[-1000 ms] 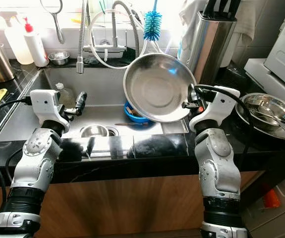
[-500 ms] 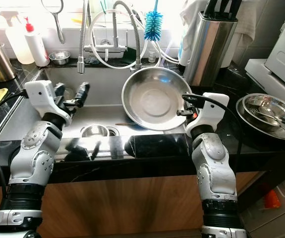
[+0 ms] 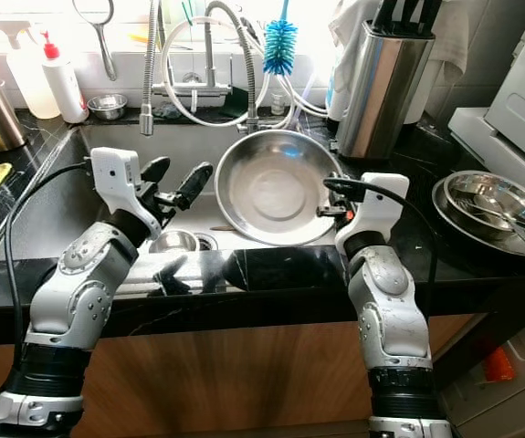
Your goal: Kitchen organization
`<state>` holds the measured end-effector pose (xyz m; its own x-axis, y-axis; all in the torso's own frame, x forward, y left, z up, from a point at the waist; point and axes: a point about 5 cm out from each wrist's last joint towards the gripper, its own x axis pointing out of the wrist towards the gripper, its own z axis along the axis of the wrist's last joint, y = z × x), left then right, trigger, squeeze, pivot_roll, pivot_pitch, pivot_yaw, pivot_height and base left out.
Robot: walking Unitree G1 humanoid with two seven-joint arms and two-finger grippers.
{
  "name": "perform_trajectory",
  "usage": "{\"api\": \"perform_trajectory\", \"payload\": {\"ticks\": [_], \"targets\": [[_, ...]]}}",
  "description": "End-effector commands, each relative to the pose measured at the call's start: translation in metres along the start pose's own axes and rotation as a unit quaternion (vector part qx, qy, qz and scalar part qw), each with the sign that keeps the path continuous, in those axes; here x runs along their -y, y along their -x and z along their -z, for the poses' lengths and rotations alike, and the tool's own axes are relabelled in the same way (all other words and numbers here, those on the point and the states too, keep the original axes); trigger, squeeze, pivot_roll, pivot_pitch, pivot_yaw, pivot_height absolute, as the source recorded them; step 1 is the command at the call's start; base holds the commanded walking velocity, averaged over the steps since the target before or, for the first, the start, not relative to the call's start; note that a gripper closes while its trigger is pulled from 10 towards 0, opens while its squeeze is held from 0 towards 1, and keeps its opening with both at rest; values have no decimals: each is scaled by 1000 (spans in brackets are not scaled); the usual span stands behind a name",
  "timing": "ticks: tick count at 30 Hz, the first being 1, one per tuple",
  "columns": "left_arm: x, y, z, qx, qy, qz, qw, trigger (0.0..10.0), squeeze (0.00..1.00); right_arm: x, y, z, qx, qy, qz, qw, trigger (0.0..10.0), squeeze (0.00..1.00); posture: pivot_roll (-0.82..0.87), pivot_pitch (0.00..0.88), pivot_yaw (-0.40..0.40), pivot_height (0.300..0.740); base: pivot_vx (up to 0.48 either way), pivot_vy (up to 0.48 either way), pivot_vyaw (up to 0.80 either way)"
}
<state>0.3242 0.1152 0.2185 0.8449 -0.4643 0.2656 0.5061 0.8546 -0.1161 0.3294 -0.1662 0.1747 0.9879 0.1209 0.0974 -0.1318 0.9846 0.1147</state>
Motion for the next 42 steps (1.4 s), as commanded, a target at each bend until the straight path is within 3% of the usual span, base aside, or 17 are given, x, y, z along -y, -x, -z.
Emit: {"api": "perform_trajectory", "payload": {"ticks": [1, 22, 42], "targets": [[6, 0, -2, -1, -8, 16, 1000, 10000, 0, -2, -2, -2, 5, 6, -7, 1000, 10000, 0, 0, 31, -34, 740, 0, 0, 0], [13, -1, 5, -40, -72, 32, 996, 10000, 0, -13, -7, -5, 14, 37, -27, 999, 10000, 0, 2, 31, -33, 740, 0, 0, 0], [15, -1, 9, -57, -87, 41, 994, 10000, 0, -25, -9, -8, 25, 36, -54, 998, 10000, 0, 6, 23, -33, 740, 0, 0, 0]]}}
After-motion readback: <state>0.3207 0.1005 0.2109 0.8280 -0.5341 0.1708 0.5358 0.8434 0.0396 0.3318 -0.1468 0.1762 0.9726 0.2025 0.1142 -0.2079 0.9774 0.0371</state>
